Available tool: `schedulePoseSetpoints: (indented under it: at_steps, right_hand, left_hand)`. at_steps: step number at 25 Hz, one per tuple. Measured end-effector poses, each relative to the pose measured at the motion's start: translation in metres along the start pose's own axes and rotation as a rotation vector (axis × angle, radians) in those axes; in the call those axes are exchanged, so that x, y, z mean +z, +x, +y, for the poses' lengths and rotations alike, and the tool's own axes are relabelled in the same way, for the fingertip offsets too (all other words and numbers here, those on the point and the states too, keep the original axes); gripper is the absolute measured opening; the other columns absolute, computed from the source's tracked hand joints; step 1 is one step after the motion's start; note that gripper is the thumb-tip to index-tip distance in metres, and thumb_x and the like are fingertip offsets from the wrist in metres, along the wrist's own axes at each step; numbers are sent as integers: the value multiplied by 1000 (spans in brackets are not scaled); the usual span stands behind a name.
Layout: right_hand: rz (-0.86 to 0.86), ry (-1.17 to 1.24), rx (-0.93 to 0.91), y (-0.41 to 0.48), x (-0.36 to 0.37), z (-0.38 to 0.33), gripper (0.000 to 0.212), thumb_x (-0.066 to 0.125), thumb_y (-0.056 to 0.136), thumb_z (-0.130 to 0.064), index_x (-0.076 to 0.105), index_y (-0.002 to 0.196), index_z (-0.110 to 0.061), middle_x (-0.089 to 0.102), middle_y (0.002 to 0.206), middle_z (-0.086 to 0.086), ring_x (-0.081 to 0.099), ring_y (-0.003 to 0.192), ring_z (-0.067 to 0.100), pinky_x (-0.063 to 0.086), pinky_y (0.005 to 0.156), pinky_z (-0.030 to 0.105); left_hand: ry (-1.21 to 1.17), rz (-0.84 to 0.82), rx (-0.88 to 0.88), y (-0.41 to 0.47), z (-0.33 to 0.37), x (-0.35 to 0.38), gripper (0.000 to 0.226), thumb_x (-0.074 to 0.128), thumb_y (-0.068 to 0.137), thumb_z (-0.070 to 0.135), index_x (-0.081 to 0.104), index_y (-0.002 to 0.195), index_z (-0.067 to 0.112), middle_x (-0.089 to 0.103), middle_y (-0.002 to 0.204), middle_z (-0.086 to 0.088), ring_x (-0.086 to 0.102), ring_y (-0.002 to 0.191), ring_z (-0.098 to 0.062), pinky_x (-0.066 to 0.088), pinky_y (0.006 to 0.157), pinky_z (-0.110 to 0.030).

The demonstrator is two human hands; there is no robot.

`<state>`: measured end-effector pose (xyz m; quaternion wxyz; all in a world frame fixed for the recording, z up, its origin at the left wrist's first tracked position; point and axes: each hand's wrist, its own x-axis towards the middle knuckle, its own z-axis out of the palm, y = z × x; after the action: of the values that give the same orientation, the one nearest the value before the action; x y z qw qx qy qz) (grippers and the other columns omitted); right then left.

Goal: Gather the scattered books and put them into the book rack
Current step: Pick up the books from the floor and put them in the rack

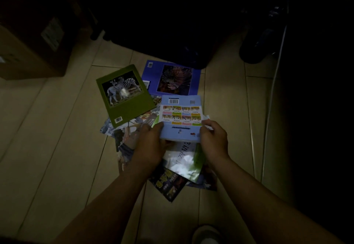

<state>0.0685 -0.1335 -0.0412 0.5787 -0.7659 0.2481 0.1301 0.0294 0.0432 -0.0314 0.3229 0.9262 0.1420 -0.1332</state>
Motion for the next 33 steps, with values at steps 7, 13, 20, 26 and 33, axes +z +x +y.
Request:
schedulePoseSetpoints:
  at_steps: [7, 13, 20, 26, 33]
  right_hand:
    - [-82, -93, -402, -15, -4, -75, 11, 60, 91, -21, 63, 94, -30, 61, 103, 7, 59, 83, 17, 44, 61, 15]
    - [-65, -333, -834, -53, -17, -178, 12, 58, 97, -15, 64, 106, -12, 48, 99, 10, 48, 84, 27, 33, 65, 28]
    - [-130, -250, -1037, -182, -58, -299, 6, 64, 95, -22, 60, 99, -19, 63, 94, 5, 60, 87, 22, 49, 70, 35]
    - [-166, -172, -1292, -324, -83, -369, 24, 63, 96, -20, 60, 120, -17, 63, 99, 5, 62, 90, 25, 54, 72, 43]
    - [-258, -129, -1527, -500, -67, -408, 33, 62, 96, -23, 59, 128, -21, 62, 115, 8, 60, 102, 26, 53, 83, 41]
  left_hand:
    - [63, 312, 199, 3, 36, -73, 18, 58, 95, 8, 67, 109, 1, 55, 109, -22, 54, 96, -36, 38, 75, -32]
    - [127, 463, 308, -38, 88, -193, 19, 55, 98, 22, 59, 95, 5, 59, 82, -14, 57, 79, -37, 33, 60, -34]
    - [187, 594, 304, -159, 150, -321, 28, 54, 99, 24, 53, 124, 11, 63, 109, -15, 60, 96, -32, 50, 76, -41]
    - [198, 729, 276, -303, 177, -415, 34, 52, 100, 28, 50, 132, 16, 61, 121, -12, 60, 99, -27, 52, 76, -37]
    - [239, 899, 164, -495, 159, -497, 18, 56, 98, 28, 54, 111, 15, 62, 104, -9, 63, 91, -27, 59, 75, -45]
